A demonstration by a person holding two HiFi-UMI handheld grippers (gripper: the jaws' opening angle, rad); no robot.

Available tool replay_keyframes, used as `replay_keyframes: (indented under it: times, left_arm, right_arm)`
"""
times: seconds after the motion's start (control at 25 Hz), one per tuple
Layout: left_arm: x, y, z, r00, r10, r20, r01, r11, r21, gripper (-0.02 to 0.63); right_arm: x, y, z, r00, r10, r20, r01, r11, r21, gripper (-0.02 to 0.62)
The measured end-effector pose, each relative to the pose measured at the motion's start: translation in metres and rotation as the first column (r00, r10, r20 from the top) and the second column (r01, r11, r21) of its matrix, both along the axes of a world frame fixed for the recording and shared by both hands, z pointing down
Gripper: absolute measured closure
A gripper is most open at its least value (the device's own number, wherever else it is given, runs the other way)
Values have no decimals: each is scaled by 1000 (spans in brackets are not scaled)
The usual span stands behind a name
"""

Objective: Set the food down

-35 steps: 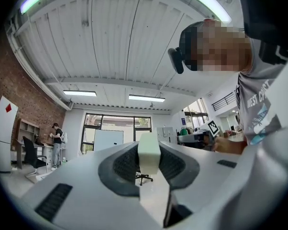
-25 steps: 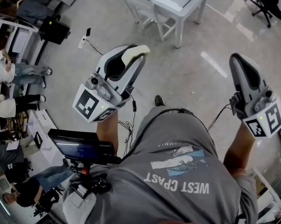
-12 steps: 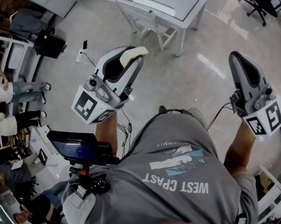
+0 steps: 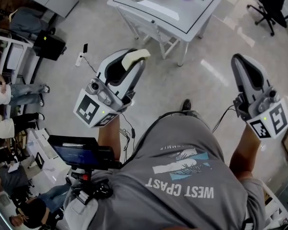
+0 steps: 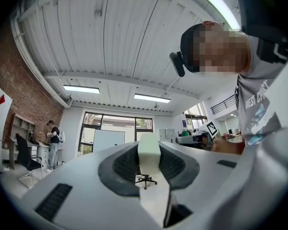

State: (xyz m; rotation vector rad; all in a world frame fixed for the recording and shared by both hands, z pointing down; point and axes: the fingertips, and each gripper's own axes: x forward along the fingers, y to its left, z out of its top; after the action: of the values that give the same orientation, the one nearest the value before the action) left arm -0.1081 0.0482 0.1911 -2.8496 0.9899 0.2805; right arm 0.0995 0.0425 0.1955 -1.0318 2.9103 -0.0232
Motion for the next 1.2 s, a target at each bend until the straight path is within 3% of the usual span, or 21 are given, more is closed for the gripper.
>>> replay_keyframes:
  times: [0.28, 0.56, 0.84, 1.2]
  left_arm:
    - [25, -52, -5, 996, -84, -8, 84, 996, 4, 502]
    - [41, -74, -1, 992, -123, 21, 123, 992, -2, 502]
    - [20, -92, 3, 993, -118, 29, 119, 993, -15, 502]
    - [-20, -138, -4, 999, -30, 13, 30, 1000, -2, 502]
  right_arm:
    - [24, -65, -6, 997, -81, 0, 81, 997, -5, 588]
    - [36, -99, -1, 992, -126, 19, 126, 992, 0, 588]
    - [15, -118, 6, 993, -118, 27, 118, 993, -16, 588]
    - [-22, -145, 0, 999, -30, 22, 30, 999, -16, 588]
